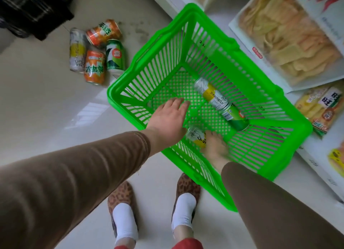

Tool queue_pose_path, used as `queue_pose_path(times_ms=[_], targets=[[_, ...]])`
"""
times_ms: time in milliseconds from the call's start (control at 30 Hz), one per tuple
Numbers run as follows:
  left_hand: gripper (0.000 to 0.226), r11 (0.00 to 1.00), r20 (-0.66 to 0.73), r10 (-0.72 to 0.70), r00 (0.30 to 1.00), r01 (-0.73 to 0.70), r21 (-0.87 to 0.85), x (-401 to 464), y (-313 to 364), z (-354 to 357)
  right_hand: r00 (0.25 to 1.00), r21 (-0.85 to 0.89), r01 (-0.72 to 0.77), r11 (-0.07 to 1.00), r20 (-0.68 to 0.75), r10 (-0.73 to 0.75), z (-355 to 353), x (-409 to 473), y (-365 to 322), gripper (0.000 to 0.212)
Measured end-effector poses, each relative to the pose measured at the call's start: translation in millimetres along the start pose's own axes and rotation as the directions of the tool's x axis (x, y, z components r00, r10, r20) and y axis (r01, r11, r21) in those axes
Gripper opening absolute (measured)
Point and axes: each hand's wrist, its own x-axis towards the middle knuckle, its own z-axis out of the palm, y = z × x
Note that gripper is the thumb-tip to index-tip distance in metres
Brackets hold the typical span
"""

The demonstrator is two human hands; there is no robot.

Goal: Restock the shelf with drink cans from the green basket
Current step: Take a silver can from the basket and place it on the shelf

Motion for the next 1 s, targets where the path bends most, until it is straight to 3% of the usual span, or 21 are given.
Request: queue_pose_path(times_ms=[133, 233, 567, 733, 1000], targets=[[0.086, 0.999, -0.002, -0.045, 0.999, 0.044, -0.020, -27.7, 7.7, -40.8, 0.998, 0.166, -0.006, 0.986, -0.057, 0.015, -58.8, -39.7, -11.6, 0.053], [0.087, 0.997, -0.011, -0.072, 0.997, 0.072, -0.035, -59.0, 20.3, -98.6, 0.990, 0.283, 0.041, 0.958, -0.141, -0.001, -136.2, -87.9, -26.7, 0.064], [0.084, 0.997, -0.290, -0.060, 0.955, 0.044, -0.062, -203.5, 77.5, -413.9, 0.927, 0.357, 0.279, 0.892, -0.343, -0.153, -470.2, -324.0, -95.2, 0.066], [0.084, 0.998, -0.466, 0.023, 0.885, -0.046, -0.037, -262.7, 111.2, -552.4, 0.799, 0.308, 0.463, 0.831, -0.551, -0.241, -610.9, -442.6, -113.8, 0.054], [0.084, 0.981, -0.581, 0.181, 0.794, -0.189, 0.048, -263.1, 158.5, -674.5, 0.615, 0.342, 0.587, 0.734, -0.778, -0.130, -748.1, -516.8, -111.1, 0.059]])
